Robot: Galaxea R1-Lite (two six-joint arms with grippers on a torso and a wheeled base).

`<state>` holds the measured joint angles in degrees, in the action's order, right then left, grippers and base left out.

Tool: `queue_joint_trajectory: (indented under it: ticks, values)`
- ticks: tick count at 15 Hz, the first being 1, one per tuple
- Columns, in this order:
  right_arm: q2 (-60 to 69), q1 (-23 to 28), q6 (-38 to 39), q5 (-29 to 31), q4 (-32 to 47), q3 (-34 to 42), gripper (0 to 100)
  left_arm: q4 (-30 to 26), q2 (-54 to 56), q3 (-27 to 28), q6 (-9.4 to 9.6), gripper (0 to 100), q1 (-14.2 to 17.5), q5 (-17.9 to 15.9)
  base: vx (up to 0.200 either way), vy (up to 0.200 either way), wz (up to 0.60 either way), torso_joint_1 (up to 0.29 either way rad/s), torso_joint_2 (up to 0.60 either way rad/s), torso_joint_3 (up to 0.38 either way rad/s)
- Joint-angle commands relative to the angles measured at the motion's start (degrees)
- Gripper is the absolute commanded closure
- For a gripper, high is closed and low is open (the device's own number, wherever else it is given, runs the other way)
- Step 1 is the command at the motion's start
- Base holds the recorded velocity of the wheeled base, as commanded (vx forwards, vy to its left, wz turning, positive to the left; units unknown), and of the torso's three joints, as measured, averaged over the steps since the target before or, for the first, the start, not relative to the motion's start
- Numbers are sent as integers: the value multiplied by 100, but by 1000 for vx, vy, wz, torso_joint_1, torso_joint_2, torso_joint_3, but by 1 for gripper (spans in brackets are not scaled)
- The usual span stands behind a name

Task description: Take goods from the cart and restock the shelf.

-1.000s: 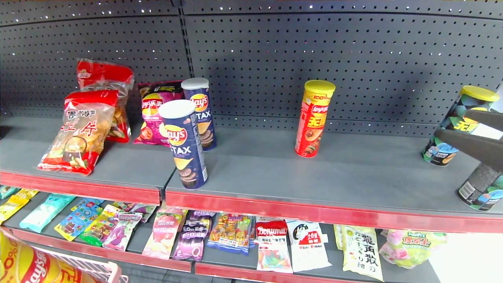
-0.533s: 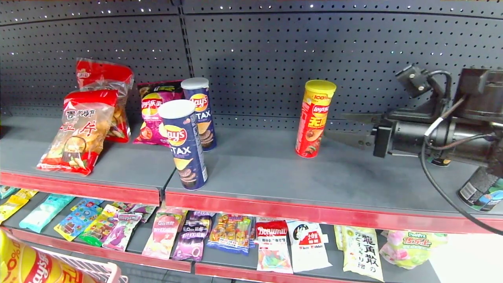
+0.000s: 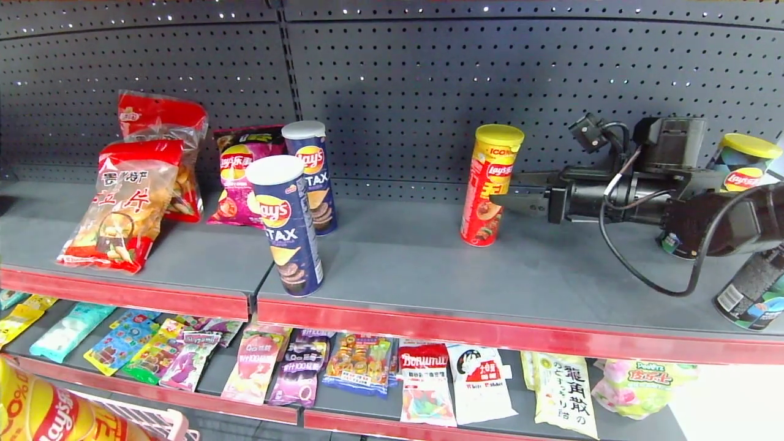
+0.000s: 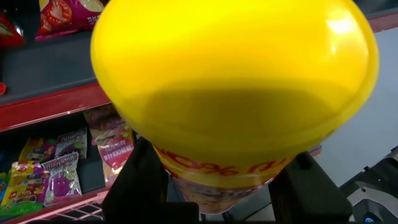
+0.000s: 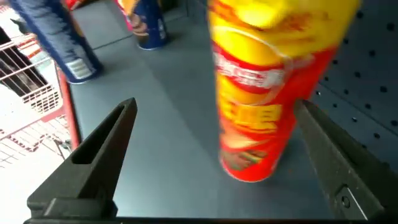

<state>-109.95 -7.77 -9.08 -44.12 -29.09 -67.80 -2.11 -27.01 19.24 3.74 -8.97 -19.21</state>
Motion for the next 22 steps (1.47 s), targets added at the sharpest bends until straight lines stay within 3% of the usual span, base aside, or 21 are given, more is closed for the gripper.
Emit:
queue_joint_trajectory:
  ticks: [1, 9, 22]
  values:
    - [-343, 100, -6, -97, -1, -233, 0, 0, -14, 1, 4, 100, 1, -4, 0, 0, 0, 0, 0, 0]
    - [-897, 179, 3, -870, 8, -1015, 0, 18, -146, 27, 12, 100, 1, -12, 0, 0, 0, 0, 0, 0]
    - [-1706, 117, 47, -1134, 43, -2184, 0, 9, -164, 10, 4, 100, 1, -30, 0, 0, 0, 0, 0, 0]
